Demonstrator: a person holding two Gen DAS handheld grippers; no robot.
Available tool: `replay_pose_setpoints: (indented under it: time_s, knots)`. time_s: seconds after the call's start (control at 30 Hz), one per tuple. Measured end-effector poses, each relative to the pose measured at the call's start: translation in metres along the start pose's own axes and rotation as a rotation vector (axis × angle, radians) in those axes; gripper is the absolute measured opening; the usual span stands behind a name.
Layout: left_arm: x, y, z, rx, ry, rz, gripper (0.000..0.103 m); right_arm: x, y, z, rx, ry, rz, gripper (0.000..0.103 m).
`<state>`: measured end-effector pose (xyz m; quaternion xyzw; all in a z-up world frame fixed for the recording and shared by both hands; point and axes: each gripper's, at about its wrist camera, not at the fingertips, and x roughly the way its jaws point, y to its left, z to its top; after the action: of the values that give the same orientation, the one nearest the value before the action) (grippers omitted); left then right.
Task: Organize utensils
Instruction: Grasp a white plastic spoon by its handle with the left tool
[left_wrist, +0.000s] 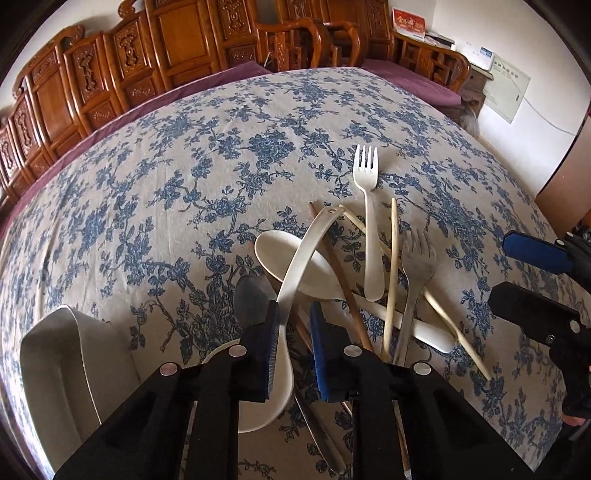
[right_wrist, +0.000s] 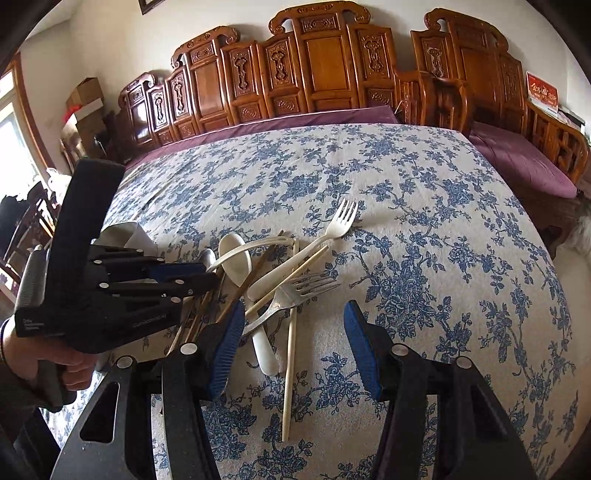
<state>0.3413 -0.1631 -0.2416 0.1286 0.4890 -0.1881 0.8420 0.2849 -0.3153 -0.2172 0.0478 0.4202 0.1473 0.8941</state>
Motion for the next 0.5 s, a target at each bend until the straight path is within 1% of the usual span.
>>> replay_pose_setpoints:
  time_s: [0.2, 0.3, 0.43, 0.47, 0.5]
  knots:
    - [0.003, -0.002, 0.008, 0.013, -0.009, 0.023, 0.016, 0.001, -0.001, -0.004, -0.001, 0.009, -0.011, 0.058]
    - [0.009, 0.0, 0.01, 0.018, 0.0, 0.046, 0.016, 0.001, -0.003, -0.004, 0.003, 0.008, -0.01, 0.058]
    - [0.014, 0.002, 0.012, 0.025, 0.003, 0.053, 0.016, 0.001, -0.002, -0.003, -0.004, 0.013, -0.007, 0.058]
    - [0.013, 0.002, 0.012, 0.026, 0.004, 0.051, 0.016, 0.001, -0.001, -0.003, -0.005, 0.013, -0.006, 0.058]
    - [0.011, 0.001, 0.012, 0.03, 0.0, 0.05, 0.011, 0.002, -0.001, -0.003, -0.004, 0.014, -0.004, 0.058]
